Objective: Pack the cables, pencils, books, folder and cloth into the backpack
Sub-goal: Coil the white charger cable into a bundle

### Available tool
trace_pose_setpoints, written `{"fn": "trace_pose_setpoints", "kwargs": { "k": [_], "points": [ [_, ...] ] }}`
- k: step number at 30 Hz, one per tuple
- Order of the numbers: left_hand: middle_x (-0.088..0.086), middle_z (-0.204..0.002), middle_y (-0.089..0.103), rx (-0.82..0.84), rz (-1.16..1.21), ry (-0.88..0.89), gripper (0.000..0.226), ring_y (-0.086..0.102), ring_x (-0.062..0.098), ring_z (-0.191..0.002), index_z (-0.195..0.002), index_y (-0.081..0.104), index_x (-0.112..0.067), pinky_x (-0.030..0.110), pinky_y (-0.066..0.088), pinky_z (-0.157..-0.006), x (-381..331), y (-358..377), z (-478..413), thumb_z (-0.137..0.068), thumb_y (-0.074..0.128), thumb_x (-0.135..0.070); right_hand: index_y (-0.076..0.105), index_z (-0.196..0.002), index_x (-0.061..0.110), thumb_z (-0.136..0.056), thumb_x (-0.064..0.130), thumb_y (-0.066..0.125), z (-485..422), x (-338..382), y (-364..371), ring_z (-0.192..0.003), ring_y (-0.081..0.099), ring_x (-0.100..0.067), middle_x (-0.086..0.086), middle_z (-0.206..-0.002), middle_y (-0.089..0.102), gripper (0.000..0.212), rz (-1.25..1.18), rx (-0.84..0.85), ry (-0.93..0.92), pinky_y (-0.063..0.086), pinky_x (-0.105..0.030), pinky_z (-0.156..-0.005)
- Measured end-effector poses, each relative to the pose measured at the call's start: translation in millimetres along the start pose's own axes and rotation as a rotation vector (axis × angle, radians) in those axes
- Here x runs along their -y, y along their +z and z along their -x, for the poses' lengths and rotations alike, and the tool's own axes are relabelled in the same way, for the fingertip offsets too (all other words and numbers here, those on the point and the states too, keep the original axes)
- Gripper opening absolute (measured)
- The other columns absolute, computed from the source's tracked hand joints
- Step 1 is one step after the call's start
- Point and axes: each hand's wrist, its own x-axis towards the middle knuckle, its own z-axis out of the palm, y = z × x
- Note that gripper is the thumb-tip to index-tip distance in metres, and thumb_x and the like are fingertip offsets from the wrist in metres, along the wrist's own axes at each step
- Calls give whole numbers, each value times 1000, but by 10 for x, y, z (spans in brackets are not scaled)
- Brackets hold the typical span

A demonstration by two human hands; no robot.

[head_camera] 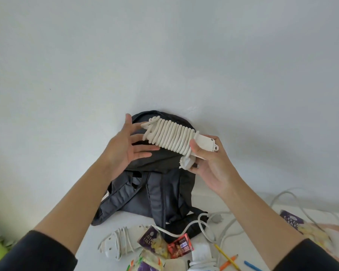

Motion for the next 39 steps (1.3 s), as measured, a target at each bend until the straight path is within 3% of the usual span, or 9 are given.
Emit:
{"fn": "trace_pose_setpoints", "kwargs": {
  "k": [4,9,12,15,18,24,27,32,39],
  "points": [
    [17,-114,74,-157,-221,6,33,75,32,-100,-109,71,-18,44,58,-93,32,-208,-363,-108,47,-41,54,-107,21,-78,18,84,-289,38,-31,-104,61,-31,-8,-114,64,42,6,-11,-24,52,-66,-95],
    [-3,-123,68,-133,-1079,111,19,61,18,-115,-112,70,-27,29,43,-96,292,-538,-771,-105,53,-29,48,-125,2,-82,23,87,-622,-17,-15,-102,58,-30,-10,-113,60,62,28,-24,-19,56,-56,-87],
    [-2,-155,45,149,-1450,-32,58,43,21,-141,-147,48,-36,43,33,-115,468,-697,-852,-97,49,-65,55,-126,7,-80,25,87,-739,-75,45,-107,63,-29,-10,-118,65,58,27,-51,0,57,-51,-84],
    [-7,-158,36,346,-1665,-101,107,32,23,-143,-157,24,-47,51,25,-117,601,-776,-876,-64,34,-99,56,-112,19,-72,26,86,-849,-153,142,-115,66,-29,-6,-121,68,50,67,-124,6,57,-56,-90],
    [-10,-137,43,370,-1633,-2,119,37,19,-130,-151,34,-50,44,27,-113,701,-908,-910,-45,29,-105,53,-111,21,-73,24,87,-965,-256,233,-121,63,-30,-5,-126,66,51,158,-199,-1,57,-59,-91],
    [-4,-157,23,331,-1334,-11,60,26,25,-147,-127,42,-63,50,10,-122,868,-1111,-989,-75,61,-85,54,-117,20,-79,22,87,-1051,-418,326,-116,65,-28,-4,-127,65,50,394,-266,62,61,-52,-84],
    [0,-155,28,339,-1432,29,65,28,28,-144,-126,37,-61,54,15,-117,963,-1072,-1053,-72,59,-88,56,-116,21,-76,29,90,-1084,-507,342,-114,67,-28,-4,-124,67,53,471,-305,92,62,-48,-77],
    [-14,-116,48,164,-1295,307,72,47,13,-111,-121,52,-49,44,28,-108,1173,-1089,-1052,-62,68,-87,61,-108,23,-77,41,88,-1155,-464,444,-90,78,-29,-7,-111,74,44,528,-356,150,58,-59,-87],
    [-1,-142,31,186,-1268,318,97,49,23,-117,-147,48,-39,40,40,-112,1243,-1171,-994,-65,69,-86,57,-121,18,-74,56,85,-1403,-500,743,-75,78,-19,-4,-108,74,67,786,-378,136,64,-44,-72]
  ]
}}
